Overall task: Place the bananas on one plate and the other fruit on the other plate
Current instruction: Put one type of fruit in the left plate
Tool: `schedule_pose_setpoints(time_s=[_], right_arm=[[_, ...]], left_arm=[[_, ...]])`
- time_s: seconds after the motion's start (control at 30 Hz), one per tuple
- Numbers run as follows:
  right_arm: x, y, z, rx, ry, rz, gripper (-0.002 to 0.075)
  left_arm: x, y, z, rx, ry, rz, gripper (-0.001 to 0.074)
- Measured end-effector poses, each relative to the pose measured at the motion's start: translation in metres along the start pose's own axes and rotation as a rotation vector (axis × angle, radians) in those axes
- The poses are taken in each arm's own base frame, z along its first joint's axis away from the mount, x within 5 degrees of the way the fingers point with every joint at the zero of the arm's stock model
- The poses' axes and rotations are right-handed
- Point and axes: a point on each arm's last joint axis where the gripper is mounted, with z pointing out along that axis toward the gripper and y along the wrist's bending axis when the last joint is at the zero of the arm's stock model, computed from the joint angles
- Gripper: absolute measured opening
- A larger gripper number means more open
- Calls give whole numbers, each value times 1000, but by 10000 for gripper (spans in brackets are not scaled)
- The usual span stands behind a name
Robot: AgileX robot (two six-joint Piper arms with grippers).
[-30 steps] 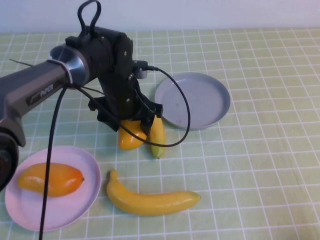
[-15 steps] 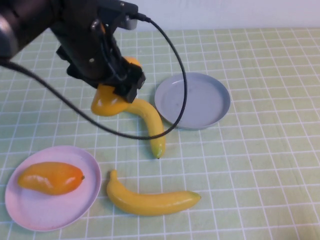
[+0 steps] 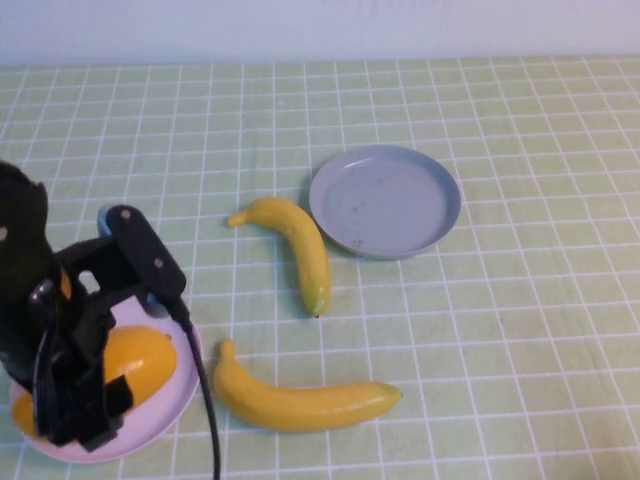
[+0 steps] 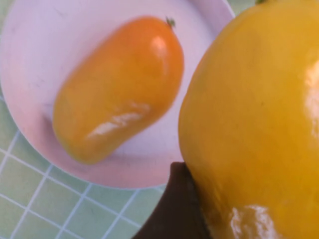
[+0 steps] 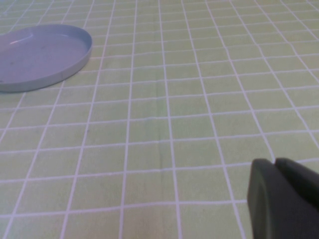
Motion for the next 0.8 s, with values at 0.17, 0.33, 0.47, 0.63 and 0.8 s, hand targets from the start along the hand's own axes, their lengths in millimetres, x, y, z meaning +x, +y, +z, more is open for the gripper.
schedule_pose_setpoints(time_s=[0.17,0.33,0.47,0.63,0.8], right_arm=[[0,0,0,0,0,0,-16],[0,0,0,0,0,0,-16],[0,0,0,0,0,0,-16],[0,0,0,0,0,0,-15],[0,0,0,0,0,0,-16]], left_arm=[[12,-5,18,2,79,100,542],[6,-1,34,9,129,136,542],[1,5,49,20,143,151,542],[2,22,66,34,159,100,542],[1,33,71,8,105,58,542]])
